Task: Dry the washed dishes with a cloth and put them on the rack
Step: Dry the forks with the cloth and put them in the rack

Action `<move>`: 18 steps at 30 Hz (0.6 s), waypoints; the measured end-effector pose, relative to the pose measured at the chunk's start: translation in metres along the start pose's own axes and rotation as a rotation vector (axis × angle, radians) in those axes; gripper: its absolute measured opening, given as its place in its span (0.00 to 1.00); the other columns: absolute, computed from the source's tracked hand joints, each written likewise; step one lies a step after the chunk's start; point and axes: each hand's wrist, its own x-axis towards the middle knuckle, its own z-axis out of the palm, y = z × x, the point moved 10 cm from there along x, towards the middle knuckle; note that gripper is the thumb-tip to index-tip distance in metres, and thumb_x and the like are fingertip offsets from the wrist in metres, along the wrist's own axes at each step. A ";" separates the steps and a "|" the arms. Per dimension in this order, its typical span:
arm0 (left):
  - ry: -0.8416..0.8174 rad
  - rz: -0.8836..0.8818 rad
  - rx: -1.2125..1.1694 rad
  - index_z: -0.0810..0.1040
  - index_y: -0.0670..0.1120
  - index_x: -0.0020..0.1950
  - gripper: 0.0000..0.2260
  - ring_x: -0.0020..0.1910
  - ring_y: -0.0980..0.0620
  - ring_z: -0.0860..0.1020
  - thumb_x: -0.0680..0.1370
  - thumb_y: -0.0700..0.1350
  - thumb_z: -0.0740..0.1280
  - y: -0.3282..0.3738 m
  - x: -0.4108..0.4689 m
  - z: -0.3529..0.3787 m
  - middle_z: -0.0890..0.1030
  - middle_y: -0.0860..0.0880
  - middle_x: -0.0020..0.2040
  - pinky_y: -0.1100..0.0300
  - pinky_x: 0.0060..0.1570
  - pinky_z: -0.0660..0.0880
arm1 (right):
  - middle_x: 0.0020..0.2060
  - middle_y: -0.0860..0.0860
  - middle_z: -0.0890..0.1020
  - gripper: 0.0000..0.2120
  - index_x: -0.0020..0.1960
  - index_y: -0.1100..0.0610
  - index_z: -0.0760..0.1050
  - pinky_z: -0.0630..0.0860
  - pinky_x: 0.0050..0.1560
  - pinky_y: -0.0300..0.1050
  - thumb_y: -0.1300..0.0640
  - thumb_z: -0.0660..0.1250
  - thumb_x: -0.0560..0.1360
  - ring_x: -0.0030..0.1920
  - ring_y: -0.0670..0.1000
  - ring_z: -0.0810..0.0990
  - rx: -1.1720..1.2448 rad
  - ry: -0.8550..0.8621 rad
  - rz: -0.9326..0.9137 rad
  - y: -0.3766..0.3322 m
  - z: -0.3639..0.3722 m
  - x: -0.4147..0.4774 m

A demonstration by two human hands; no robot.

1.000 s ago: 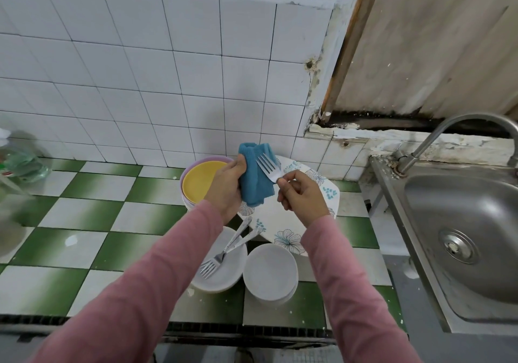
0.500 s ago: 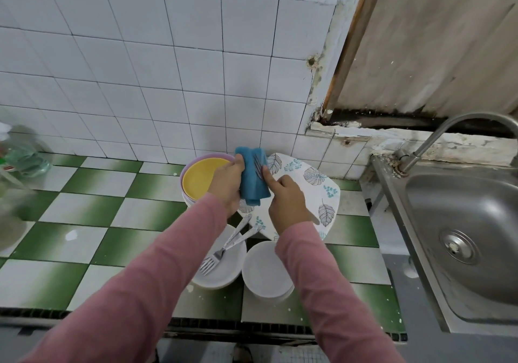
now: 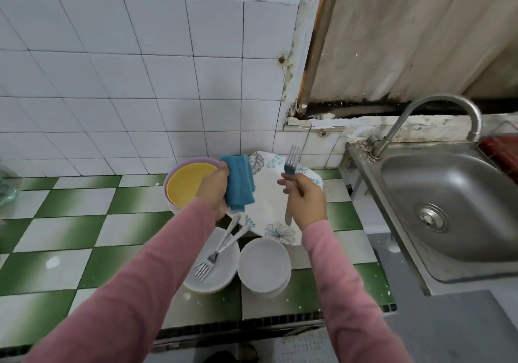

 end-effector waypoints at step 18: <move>-0.599 0.021 0.660 0.74 0.47 0.64 0.22 0.56 0.45 0.79 0.82 0.62 0.55 -0.057 -0.109 0.184 0.79 0.45 0.58 0.49 0.59 0.76 | 0.42 0.46 0.78 0.08 0.55 0.57 0.84 0.68 0.48 0.34 0.61 0.68 0.78 0.42 0.45 0.75 -0.265 0.560 0.134 -0.020 -0.181 -0.132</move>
